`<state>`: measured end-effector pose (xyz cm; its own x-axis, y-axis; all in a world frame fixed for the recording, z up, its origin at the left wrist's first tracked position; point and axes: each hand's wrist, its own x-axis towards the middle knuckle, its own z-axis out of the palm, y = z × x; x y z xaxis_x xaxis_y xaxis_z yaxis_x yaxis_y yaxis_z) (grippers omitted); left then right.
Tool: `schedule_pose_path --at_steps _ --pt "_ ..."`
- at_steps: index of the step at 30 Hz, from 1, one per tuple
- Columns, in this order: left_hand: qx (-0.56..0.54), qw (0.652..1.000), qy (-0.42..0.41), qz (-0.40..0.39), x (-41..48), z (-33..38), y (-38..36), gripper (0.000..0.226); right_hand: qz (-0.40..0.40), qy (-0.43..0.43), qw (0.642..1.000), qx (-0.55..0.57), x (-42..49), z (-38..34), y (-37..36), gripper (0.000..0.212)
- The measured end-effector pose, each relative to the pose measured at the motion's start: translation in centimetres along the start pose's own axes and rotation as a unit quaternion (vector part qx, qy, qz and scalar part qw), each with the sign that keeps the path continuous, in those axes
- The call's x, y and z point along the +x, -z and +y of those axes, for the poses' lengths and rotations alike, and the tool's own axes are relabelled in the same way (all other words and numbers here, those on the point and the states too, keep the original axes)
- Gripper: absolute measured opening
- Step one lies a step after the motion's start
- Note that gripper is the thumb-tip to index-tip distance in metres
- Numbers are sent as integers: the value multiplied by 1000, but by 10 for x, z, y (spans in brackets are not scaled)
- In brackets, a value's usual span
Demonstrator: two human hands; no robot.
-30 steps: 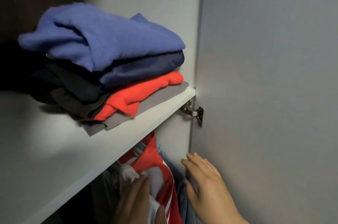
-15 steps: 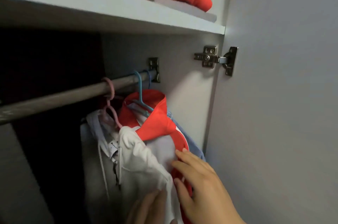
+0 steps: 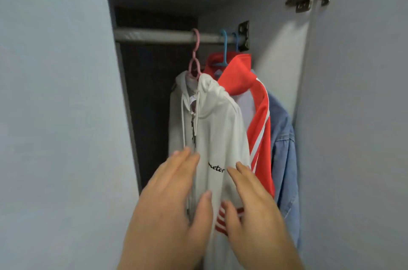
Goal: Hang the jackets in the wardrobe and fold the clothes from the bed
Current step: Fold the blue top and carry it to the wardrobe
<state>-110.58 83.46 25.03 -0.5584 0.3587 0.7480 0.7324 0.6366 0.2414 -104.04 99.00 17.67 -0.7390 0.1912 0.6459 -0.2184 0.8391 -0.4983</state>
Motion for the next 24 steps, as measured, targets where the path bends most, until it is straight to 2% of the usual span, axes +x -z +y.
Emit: schedule_pose_path --at_steps 1,2,3,6,9,17,21,24 --pt "-26 999 27 -31 -44 3 26 62 -25 -3 1000 1 -9 -4 4 65" --pt "-23 999 29 -24 -65 20 22 64 -47 1 999 -2 -16 -8 9 63" --pt "14 998 65 24 -83 21 28 64 -67 5 998 5 -22 -11 12 62" --pt "29 994 88 -49 -108 45 41 66 -95 28 995 18 -39 -21 24 62" --pt "69 992 101 -31 -122 52 60 65 -108 41 993 7 -57 -20 33 61" --pt "124 988 80 -34 -144 74 62 72 -61 82 994 -41 -88 -8 80 59" --pt "108 990 87 -38 -149 93 60 70 -57 110 990 -67 -98 -9 103 58" --pt "100 990 86 -43 -150 111 59 70 -16 135 988 -69 -105 -11 129 53"
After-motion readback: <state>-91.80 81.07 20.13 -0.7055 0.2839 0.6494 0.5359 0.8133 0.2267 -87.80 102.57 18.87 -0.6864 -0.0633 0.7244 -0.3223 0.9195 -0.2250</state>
